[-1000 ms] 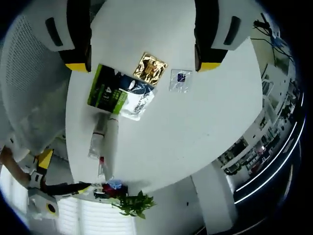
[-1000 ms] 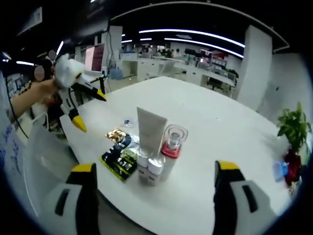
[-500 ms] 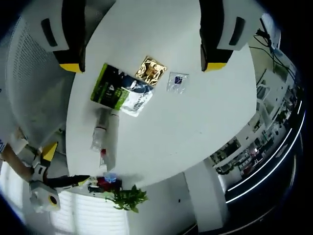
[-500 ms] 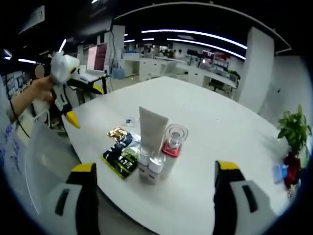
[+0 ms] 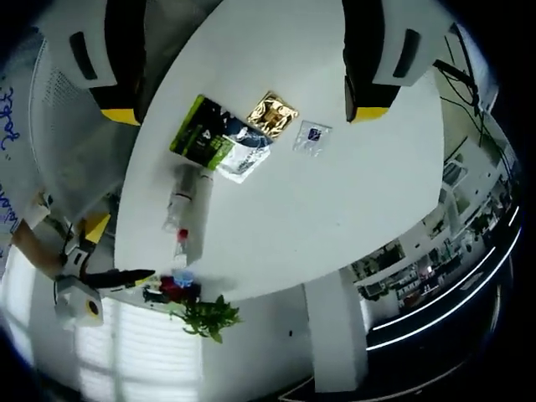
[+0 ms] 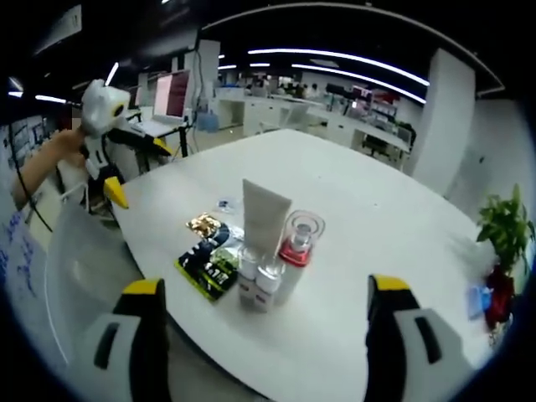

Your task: Arrange the skincare products in the storage area until every visible bottle or jar stands upright without overlapping.

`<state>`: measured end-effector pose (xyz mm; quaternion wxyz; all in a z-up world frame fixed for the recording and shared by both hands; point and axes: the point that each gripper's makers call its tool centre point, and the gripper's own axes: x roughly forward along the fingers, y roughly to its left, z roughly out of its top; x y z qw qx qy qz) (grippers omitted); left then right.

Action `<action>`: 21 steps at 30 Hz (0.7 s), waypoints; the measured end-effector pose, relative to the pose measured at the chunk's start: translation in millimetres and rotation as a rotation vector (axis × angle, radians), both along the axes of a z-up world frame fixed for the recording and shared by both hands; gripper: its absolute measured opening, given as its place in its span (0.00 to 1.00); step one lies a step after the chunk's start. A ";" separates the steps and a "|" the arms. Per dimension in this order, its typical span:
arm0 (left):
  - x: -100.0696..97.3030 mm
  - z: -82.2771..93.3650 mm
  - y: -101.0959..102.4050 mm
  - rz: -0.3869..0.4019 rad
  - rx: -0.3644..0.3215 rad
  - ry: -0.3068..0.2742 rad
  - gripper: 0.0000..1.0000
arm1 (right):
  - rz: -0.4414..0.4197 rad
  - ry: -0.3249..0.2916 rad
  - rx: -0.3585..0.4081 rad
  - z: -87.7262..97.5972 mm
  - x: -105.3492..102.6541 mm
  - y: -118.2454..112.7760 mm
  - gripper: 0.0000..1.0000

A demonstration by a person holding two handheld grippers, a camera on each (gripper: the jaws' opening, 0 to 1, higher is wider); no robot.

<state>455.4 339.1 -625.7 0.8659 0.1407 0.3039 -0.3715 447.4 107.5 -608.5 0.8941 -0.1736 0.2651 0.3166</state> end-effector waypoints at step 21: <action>-9.3 5.8 1.1 0.020 -0.055 0.000 0.97 | 0.008 0.009 0.009 -2.3 5.6 4.4 1.00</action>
